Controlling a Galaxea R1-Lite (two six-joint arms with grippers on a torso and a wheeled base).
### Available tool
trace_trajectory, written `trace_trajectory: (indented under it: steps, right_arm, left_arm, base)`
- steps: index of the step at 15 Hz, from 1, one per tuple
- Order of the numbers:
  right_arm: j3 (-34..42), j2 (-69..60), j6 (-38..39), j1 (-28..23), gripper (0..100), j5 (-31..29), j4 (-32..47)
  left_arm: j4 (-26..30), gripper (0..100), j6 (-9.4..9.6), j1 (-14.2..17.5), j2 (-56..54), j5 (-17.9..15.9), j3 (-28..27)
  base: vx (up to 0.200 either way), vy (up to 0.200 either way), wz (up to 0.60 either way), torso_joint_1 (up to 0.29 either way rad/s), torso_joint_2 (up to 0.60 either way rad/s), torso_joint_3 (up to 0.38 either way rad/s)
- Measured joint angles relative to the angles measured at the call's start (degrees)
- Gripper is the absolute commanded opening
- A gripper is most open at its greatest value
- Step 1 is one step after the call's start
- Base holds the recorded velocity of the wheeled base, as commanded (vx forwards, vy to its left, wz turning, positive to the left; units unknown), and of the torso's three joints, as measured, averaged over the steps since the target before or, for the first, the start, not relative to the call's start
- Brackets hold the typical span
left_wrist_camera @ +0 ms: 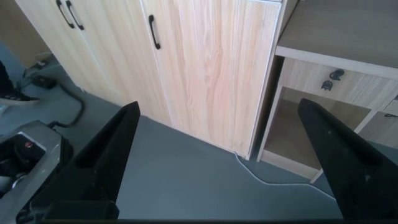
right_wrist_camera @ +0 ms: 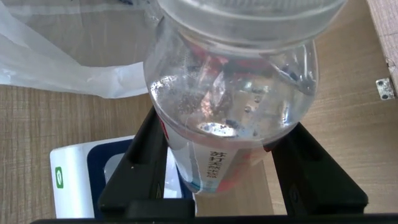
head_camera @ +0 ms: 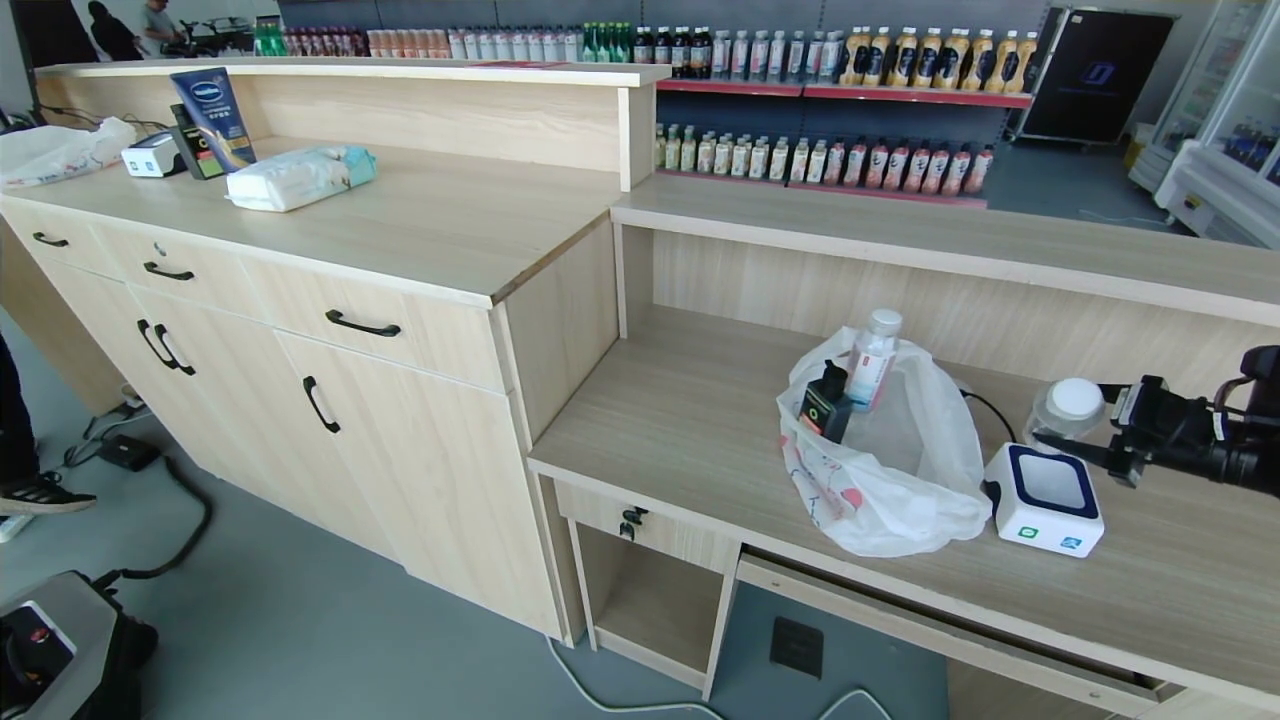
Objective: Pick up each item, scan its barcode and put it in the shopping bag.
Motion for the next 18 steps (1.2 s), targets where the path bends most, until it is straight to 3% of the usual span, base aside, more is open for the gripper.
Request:
trace_trajectory:
  steps: [2,4,8,11,15,18]
  right_arm:
    - [0.1,-2.3,7.7,0.0,0,-0.1,0.6]
    - [0.2,-8.0,21.4,0.2,0,-2.4,3.6]
    - [1.0,-21.0,48.4,0.0,0,-18.4,9.4]
    - [4.4,-27.0,53.7,0.3,0,-31.7,10.2]
    - [7.7,-29.8,54.0,0.8,0,-33.7,9.8]
    - [10.1,-30.7,54.1,1.6,0,-33.9,10.0]
  left_arm:
    - [0.0,100,0.00,0.0,0.0,0.0,0.0]
    - [0.0,100,0.00,0.0,0.0,0.0,0.0]
    - [0.0,100,0.00,0.0,0.0,0.0,0.0]
    - [0.0,100,0.00,0.0,0.0,0.0,0.0]
    - [0.0,100,0.00,0.0,0.0,0.0,0.0]
    - [0.0,100,0.00,0.0,0.0,0.0,0.0]
  base:
    - [0.000,0.000,0.00,0.000,0.00,0.000]
    - [0.000,0.000,0.00,0.000,0.00,0.000]
    - [0.000,0.000,0.00,0.000,0.00,0.000]
    - [0.000,0.000,0.00,0.000,0.00,0.000]
    - [0.000,0.000,0.00,0.000,0.00,0.000]
    - [0.000,0.000,0.60,-0.001,0.00,0.001]
